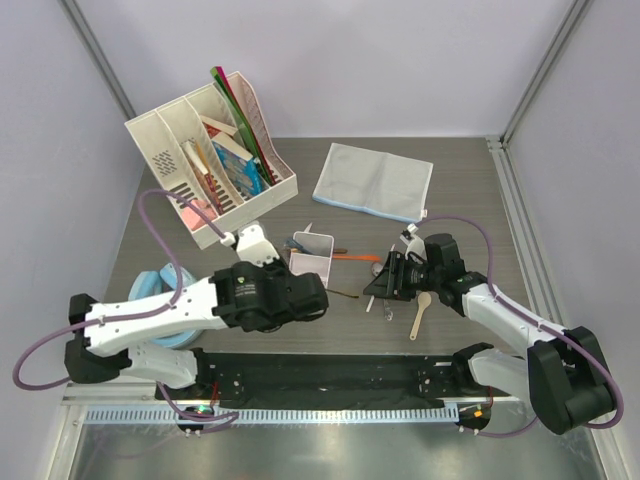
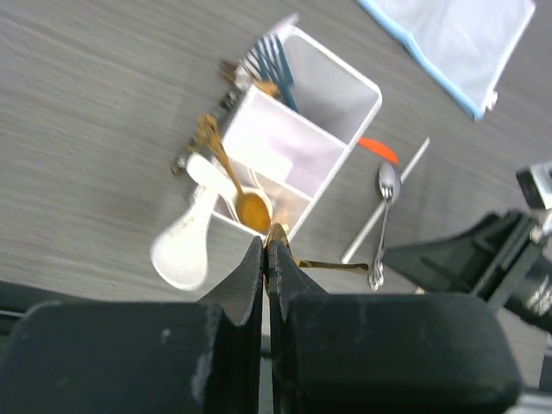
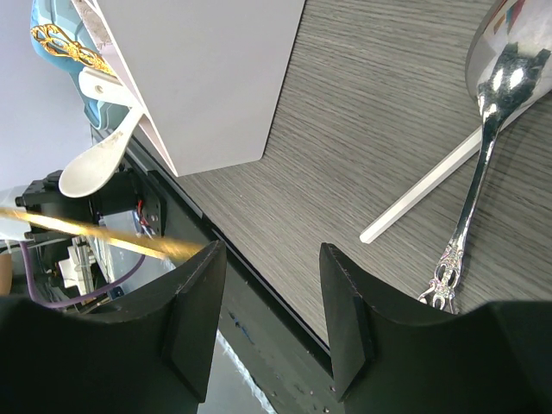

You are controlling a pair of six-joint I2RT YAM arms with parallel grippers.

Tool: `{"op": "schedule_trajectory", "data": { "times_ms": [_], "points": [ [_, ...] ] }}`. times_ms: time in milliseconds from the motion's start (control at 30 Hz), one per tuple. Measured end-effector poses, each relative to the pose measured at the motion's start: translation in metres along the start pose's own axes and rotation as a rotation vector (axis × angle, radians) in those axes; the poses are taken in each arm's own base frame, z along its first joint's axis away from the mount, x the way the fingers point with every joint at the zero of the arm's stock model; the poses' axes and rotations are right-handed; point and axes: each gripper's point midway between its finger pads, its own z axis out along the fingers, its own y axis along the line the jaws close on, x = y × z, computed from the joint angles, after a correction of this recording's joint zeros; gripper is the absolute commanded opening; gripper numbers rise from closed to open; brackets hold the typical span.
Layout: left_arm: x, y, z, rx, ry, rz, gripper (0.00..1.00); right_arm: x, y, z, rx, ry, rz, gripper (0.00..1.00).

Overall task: Sort the eating utensils into containers
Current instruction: Place the spoon in the storage box.

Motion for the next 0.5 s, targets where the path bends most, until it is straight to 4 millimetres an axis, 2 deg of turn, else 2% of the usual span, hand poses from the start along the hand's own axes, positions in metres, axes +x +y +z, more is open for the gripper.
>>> {"op": "schedule_trajectory", "data": {
  "times_ms": [233,367,500],
  "points": [
    [-0.065,0.036,0.005,-0.044,-0.107,-0.052,0.00,0.000,0.000,0.000,0.000,0.000,0.000,0.53],
    [-0.083,0.050,0.002,-0.051,-0.136,-0.042,0.00,0.000,0.000,0.000,0.000,0.000,0.000,0.53],
    [-0.083,0.056,0.004,-0.069,-0.138,0.002,0.00,0.000,0.000,0.000,0.001,0.001,0.001,0.53]
  ]
}}
